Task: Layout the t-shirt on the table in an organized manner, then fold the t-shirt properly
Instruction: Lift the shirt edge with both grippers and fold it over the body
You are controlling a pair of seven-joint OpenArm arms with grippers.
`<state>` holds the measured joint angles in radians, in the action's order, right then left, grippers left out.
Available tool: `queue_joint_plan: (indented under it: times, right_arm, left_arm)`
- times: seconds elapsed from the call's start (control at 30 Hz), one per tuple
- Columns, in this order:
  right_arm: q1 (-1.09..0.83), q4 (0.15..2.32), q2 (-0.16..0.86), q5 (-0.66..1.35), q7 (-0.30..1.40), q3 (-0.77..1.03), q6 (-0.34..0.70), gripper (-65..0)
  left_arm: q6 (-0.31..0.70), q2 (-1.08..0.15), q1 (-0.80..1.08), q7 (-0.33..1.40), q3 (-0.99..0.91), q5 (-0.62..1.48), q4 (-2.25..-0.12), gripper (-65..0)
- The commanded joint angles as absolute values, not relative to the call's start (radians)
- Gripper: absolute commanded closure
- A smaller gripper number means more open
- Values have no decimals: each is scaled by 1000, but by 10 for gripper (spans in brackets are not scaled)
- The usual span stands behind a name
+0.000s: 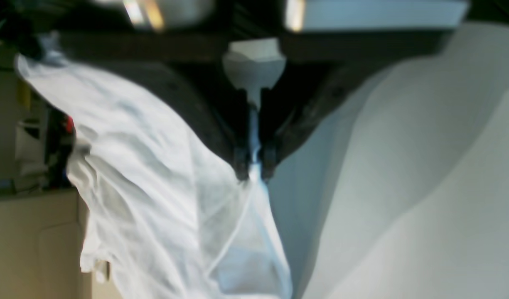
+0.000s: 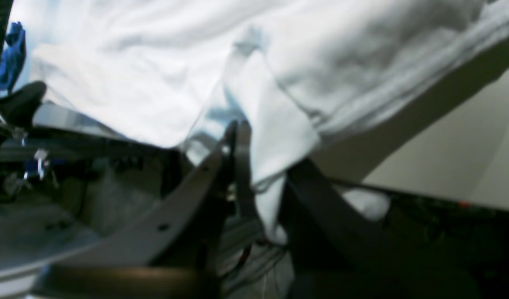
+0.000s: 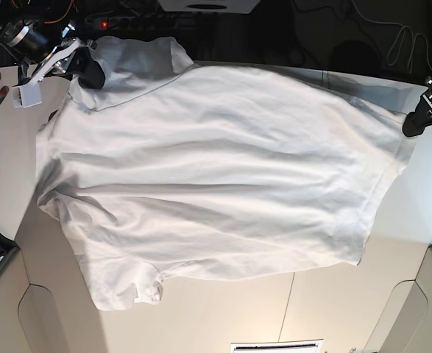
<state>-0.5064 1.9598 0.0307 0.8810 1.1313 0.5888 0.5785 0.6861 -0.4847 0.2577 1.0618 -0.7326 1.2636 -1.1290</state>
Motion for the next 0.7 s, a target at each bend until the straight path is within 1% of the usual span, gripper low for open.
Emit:
queue_joint_plan:
  times: [0.0,0.1,0.27,0.4,0.53,0.6,0.67]
  right_arm:
    - [-511,1981,35,906,1139,595,579,0]
    - [-529,1998,35,955,1171,595,580,0]
    - [-572,2112,32,944,1171,595,580,0]
    - [-591,2195,33,911,1161,595,580,0]
    - [-558,2197,33,888,1115,594,580,0]
    - [-514,2194,33,855,1093,594,580,0]
    - [-463,2181,33,811,1049,594,580,0]
  left_arm:
    - [698,-510,272,1069,-740,1311,-1142,0]
    - [698,-510,308,1109,-741,1386,-1142,0]
    - [698,-510,339,1165,-767,1473,-1143,0]
    - [698,-510,337,1168,-807,1484,-1143,0]
    - [698,-509,319,1167,-801,1484,-1143,0]
    - [698,-509,296,1135,-797,1484,-1143,0]
    - [698,-502,261,1054,-797,1458,-1143,0]
